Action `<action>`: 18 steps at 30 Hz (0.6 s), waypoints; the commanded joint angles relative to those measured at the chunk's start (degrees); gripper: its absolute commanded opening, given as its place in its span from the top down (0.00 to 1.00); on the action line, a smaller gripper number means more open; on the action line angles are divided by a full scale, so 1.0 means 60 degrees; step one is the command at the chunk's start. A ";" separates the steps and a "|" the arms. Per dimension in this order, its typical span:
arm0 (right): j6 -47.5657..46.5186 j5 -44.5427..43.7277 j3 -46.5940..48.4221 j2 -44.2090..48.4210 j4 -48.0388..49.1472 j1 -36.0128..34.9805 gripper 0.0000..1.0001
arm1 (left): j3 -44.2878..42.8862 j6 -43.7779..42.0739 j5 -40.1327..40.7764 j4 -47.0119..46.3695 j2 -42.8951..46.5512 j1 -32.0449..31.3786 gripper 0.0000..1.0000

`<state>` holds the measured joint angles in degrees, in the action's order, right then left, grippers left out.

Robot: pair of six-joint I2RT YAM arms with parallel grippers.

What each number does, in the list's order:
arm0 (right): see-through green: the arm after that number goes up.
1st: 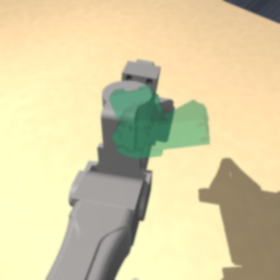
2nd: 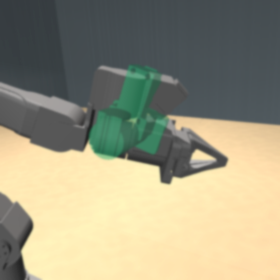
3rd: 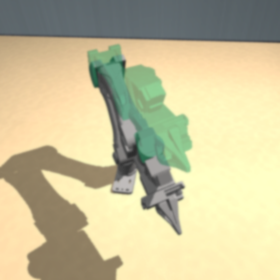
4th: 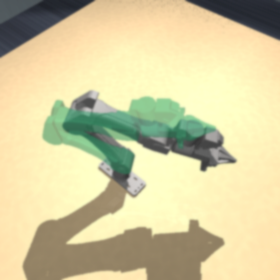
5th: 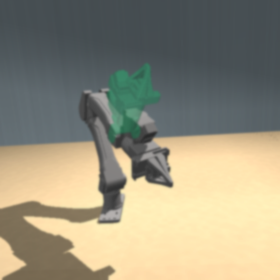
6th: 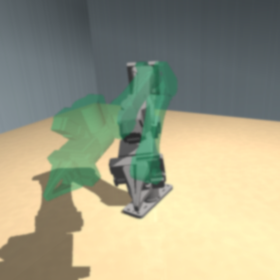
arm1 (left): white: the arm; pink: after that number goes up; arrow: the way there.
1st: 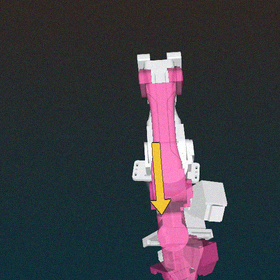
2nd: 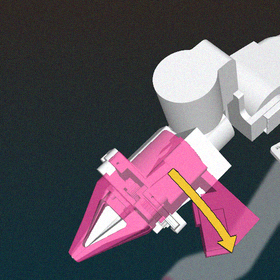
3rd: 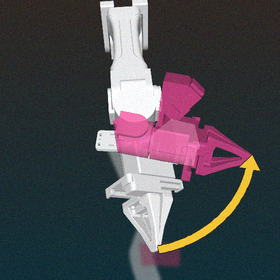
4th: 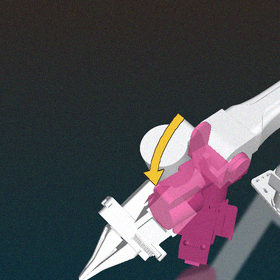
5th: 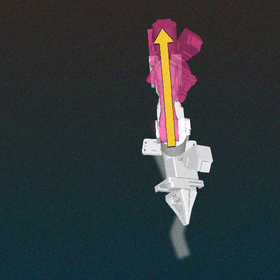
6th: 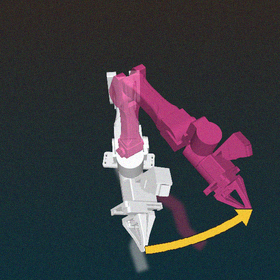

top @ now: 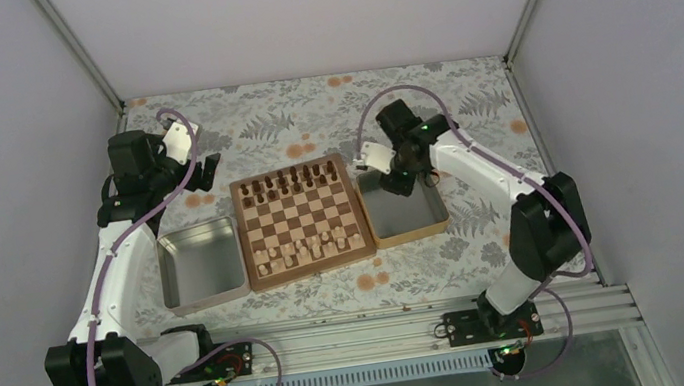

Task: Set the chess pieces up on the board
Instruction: Pick up the chess piece from the storage box.

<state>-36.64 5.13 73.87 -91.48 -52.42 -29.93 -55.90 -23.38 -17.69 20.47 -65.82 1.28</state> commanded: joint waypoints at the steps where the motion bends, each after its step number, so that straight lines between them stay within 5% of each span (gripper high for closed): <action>1: -0.0295 -0.0353 -0.0454 -0.0248 0.0217 0.0758 0.70 | 0.0077 -0.0075 -0.0147 -0.0035 0.0106 0.0049 0.00; 18: -0.0170 -0.1275 -0.0403 -0.2075 0.1424 0.2190 0.65 | 0.0117 -0.0088 -0.0158 -0.0054 0.0125 0.0050 0.00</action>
<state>-37.65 -0.62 70.65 -102.50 -46.37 -18.06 -55.90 -23.38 -17.67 20.45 -65.82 1.28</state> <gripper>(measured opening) 0.347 0.999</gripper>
